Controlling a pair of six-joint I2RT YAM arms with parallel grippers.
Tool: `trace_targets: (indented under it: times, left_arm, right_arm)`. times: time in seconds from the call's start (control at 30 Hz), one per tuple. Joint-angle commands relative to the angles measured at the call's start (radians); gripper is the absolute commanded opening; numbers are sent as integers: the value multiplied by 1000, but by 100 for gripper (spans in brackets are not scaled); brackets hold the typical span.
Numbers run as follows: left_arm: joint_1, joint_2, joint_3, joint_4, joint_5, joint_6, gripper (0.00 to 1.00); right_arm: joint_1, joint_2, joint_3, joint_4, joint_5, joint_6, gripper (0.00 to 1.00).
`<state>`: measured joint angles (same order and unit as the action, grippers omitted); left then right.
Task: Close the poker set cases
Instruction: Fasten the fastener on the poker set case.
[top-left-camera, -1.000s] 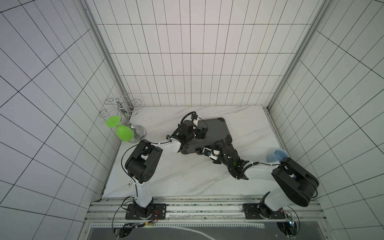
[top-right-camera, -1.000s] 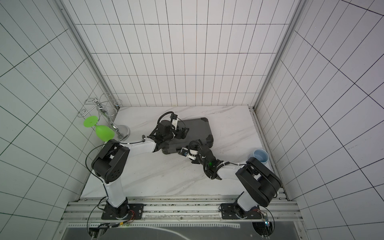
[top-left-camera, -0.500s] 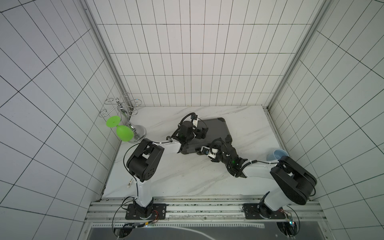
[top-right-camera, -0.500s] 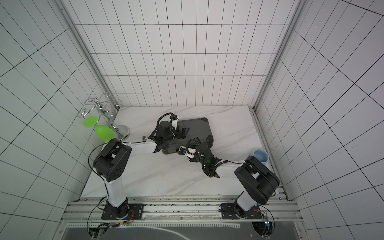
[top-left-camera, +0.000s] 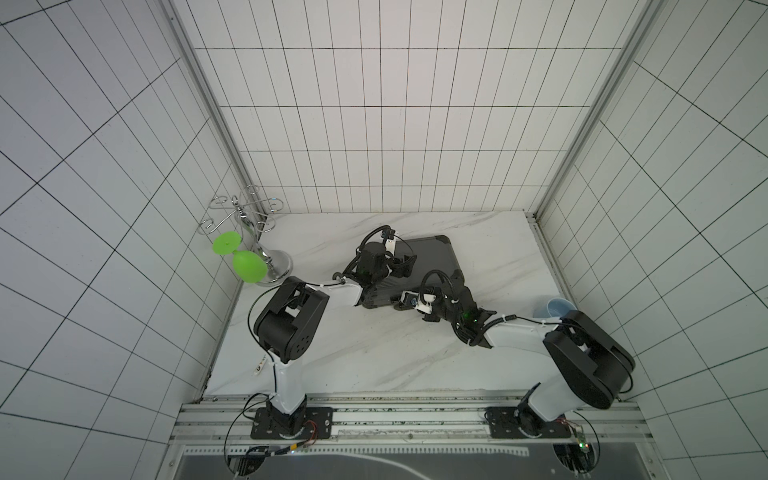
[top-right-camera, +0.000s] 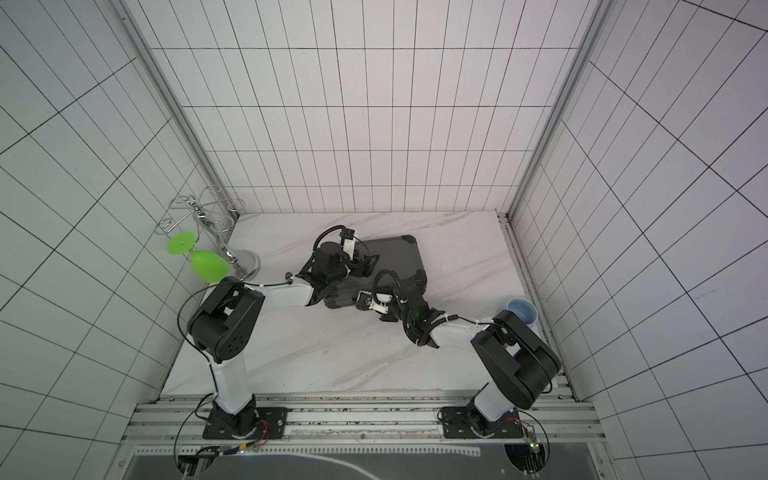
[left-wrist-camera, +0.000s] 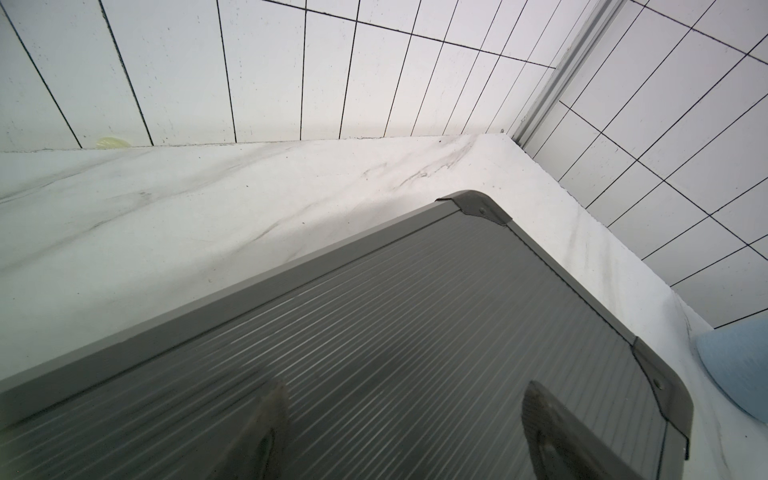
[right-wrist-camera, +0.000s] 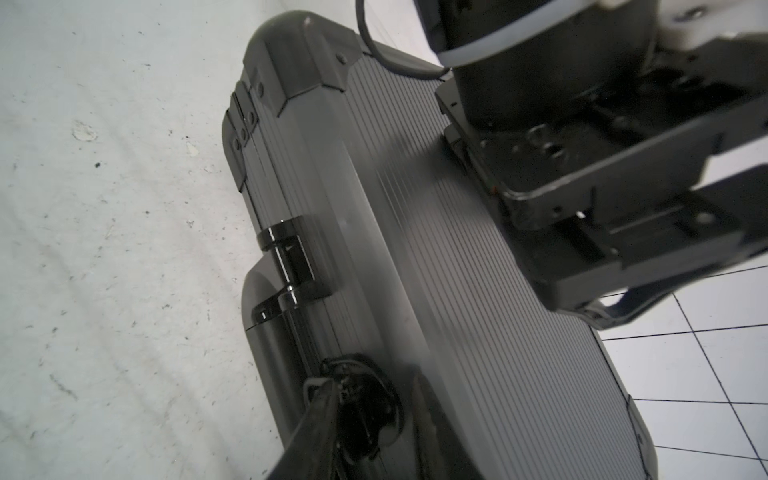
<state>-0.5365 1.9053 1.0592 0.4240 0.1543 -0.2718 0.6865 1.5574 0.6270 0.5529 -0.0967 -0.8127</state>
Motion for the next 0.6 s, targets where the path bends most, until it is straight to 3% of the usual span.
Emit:
trace_targets:
  times: [0.0,0.17,0.5,0.57]
  left_arm:
    - [6,94,-62,-220,30,-55,88]
    - [6,91,-64,-217,31,-55,88]
    - [6,83,-65,-217,30,-54,88]
    - [6,83,-66,-217,31,-52,88]
  right_arm:
    - [-38,23,138,-43,26,-14,28]
    - [-49,37,165,-74,23,-25,20]
    - [-75,40,190,-87,27,-37,19]
    - [-100,38,221,-125,-3,-30,15]
